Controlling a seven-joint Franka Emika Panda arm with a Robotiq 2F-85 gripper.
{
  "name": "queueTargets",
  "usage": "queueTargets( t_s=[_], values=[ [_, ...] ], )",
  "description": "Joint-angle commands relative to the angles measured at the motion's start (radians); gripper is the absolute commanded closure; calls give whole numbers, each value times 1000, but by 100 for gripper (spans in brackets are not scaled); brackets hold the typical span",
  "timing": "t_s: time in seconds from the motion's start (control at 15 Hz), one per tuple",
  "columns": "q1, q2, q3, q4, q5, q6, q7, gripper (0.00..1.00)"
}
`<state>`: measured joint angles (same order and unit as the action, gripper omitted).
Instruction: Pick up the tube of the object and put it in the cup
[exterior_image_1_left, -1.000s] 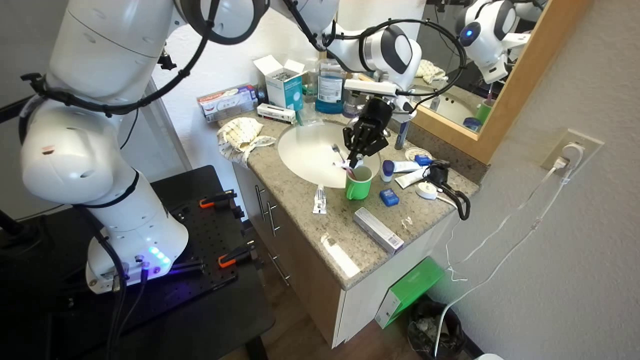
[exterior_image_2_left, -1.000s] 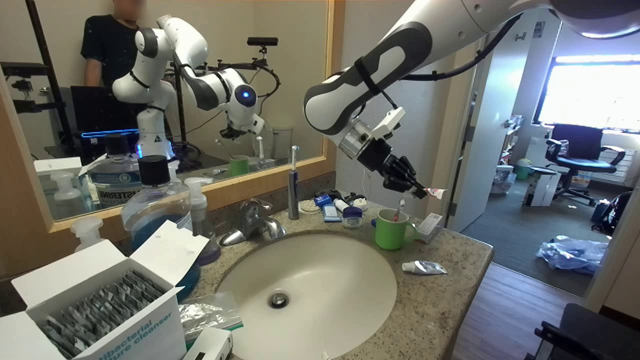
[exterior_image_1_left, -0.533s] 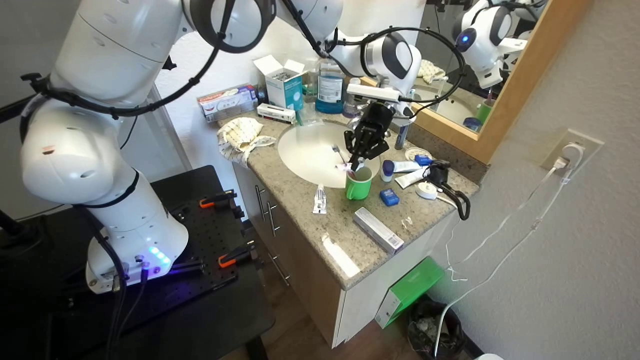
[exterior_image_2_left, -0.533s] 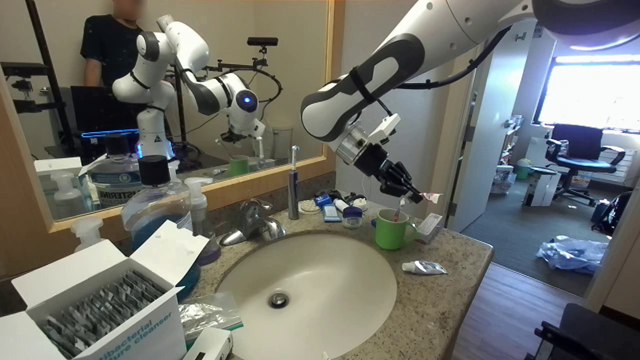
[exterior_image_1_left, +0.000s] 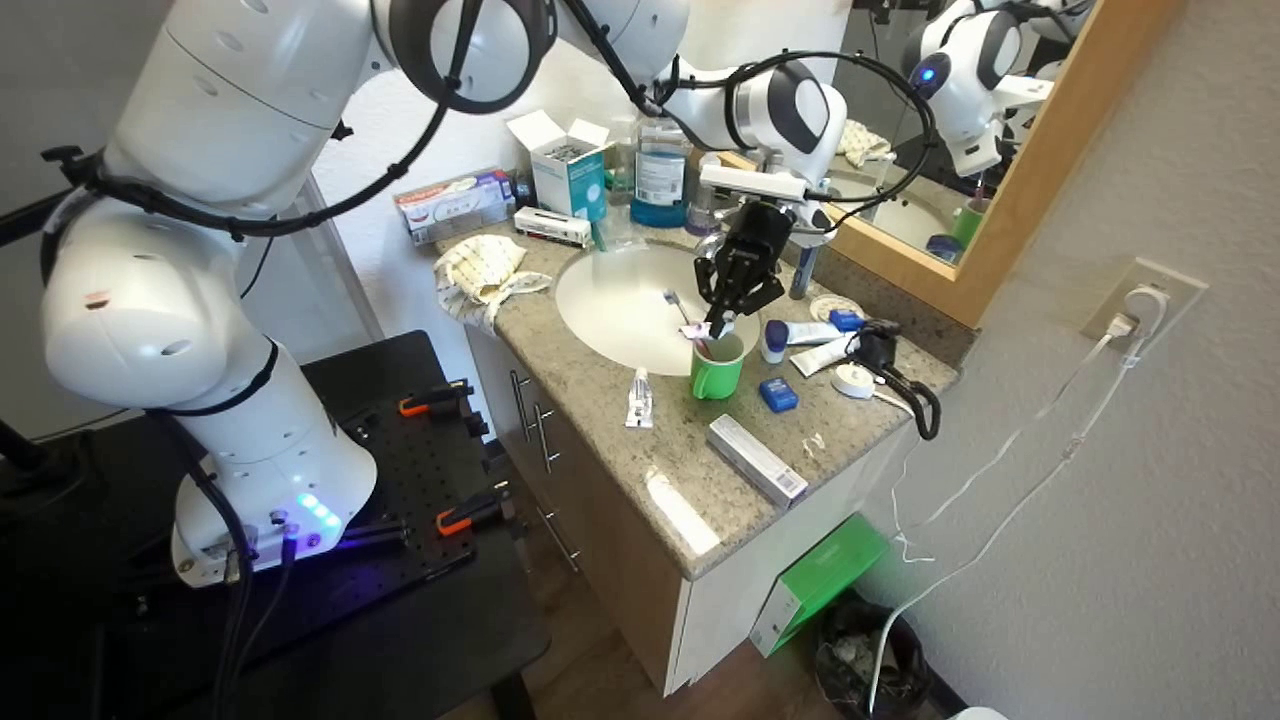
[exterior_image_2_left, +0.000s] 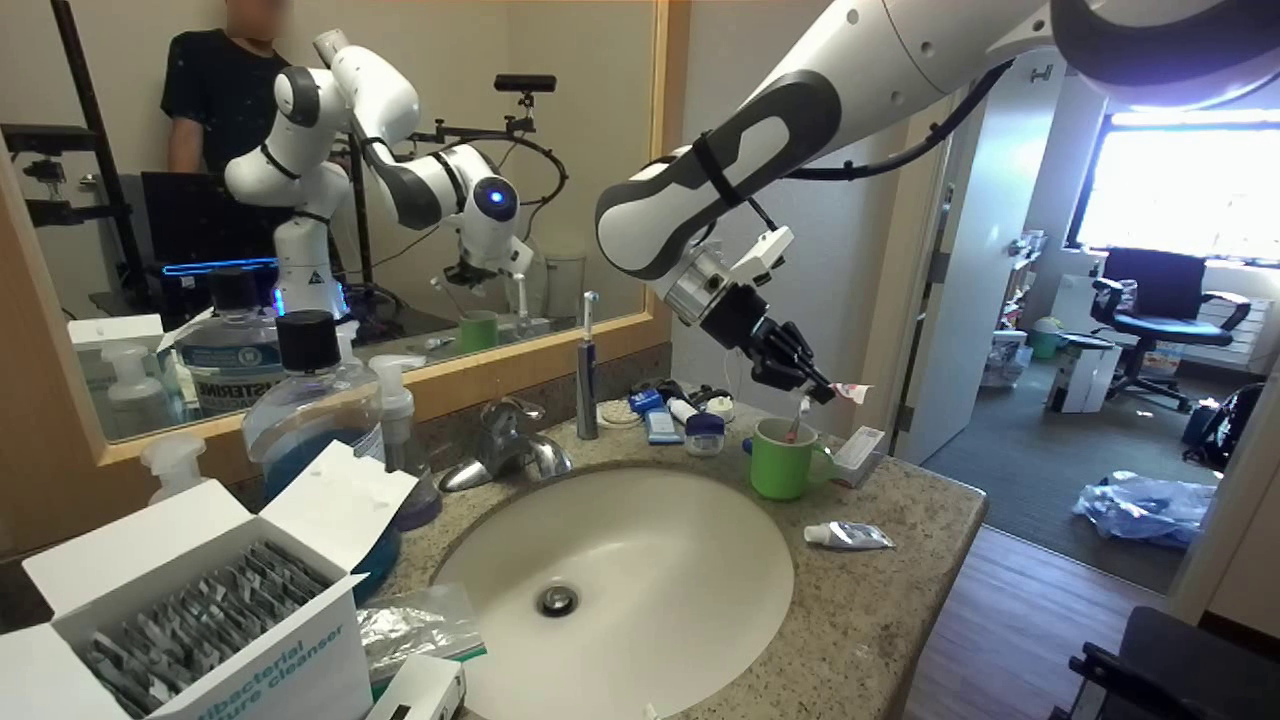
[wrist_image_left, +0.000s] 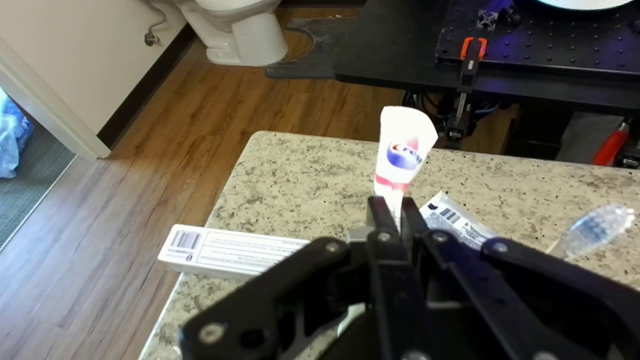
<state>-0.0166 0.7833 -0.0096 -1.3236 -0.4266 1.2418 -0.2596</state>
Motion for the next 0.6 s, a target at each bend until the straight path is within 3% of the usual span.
queueTargets(
  t_s=[0.0,0.53],
  values=[
    [11,16,2,60,-3,-43,-37,98],
    [4,68,2,131,8,-82,-91,98]
  ],
)
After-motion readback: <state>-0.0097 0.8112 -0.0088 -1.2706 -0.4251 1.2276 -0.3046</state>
